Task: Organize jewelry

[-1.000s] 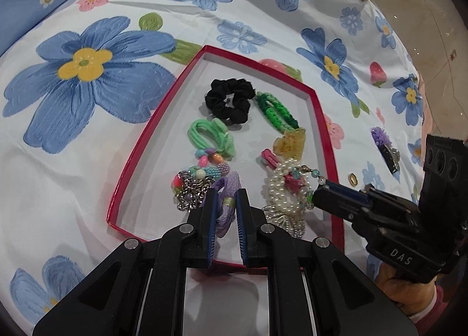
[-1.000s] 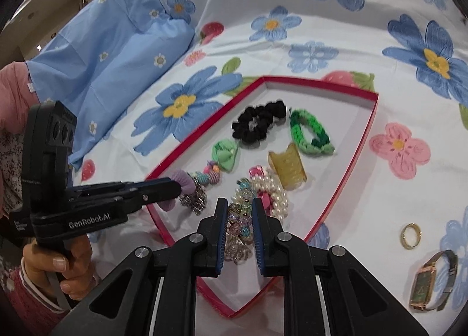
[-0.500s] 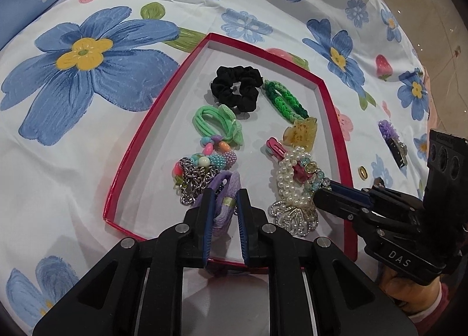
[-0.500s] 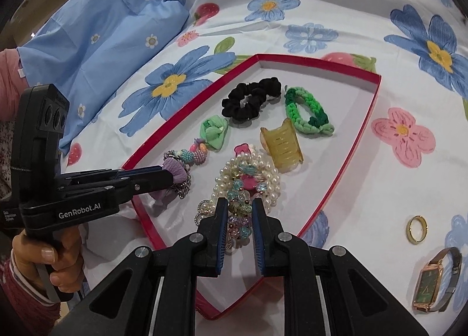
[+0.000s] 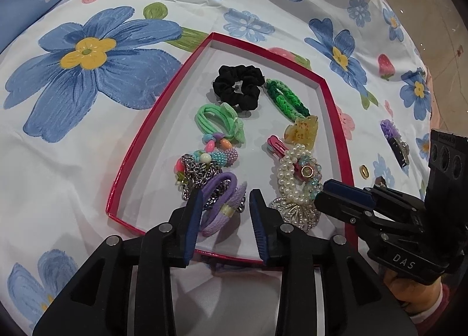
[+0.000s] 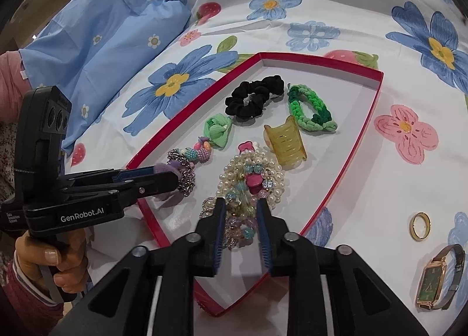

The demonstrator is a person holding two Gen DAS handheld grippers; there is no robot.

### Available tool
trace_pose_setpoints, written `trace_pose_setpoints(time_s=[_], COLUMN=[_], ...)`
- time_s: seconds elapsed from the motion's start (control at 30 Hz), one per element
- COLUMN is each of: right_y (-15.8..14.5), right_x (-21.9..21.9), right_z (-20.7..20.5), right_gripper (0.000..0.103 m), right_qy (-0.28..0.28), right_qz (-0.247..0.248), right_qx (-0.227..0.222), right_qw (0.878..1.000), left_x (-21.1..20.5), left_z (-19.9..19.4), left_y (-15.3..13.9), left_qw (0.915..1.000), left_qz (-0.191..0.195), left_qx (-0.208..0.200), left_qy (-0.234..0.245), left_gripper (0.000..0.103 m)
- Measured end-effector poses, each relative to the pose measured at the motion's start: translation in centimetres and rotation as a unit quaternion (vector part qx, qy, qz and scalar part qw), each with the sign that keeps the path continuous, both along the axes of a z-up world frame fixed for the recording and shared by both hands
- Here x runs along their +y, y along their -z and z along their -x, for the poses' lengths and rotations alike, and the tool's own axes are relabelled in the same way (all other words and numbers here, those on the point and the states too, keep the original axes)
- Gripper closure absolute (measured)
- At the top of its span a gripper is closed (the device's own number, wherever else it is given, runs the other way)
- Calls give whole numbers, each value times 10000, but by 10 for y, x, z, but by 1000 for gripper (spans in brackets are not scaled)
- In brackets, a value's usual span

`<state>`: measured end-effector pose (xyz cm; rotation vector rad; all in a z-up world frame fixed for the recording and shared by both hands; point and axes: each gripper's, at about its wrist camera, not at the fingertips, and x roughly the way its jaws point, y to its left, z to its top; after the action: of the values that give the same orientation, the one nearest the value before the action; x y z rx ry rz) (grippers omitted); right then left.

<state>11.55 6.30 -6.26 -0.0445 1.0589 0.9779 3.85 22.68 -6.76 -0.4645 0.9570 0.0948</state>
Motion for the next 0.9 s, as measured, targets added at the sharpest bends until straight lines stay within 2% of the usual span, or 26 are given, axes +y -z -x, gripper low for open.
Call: trace_pose_setpoints(time_s=[0.17,0.27,0.43,0.53,0.57,0.7,0.77,0.9], right_y=[-2,-3,-8,-13,-15,-27,-32,-37], right_x=[-2,-3,-7,-12,-13,-22,-27,-39], right_z=[2,2,2,4,4,7,8,9], right_gripper=[74,74,66,65,64,51,49,38], right_qy=[7,19,86,123,135,258,338,552], right_qz=[-14,-36,-103,-162,-180,-329,-419,-649], right_qx=[-7,-16,-52,-78,-100,-212,-237,-198], right_qw=[10000,10000,9999,9998,9997,9989,9983,9962], left_x=[1,2,1,0,0,-1,-1,-1], left_z=[3,6,11,13,15,26,31,41], left_y=[-1,-3,-8,-11,-12,-19,-21,-26], left_qw=[10000,10000,9999,9999,9999,9995,9993,9985], left_qz=[19,14,20,-15,-26,-37,-23,80], left_qx=[-9,-12,-50,-67,-76,-162,-192,-283], left_qy=[-30,-73,-108,-130,-144,-251,-334,-458], left_gripper=[71,67,63,60,57,43,36,28])
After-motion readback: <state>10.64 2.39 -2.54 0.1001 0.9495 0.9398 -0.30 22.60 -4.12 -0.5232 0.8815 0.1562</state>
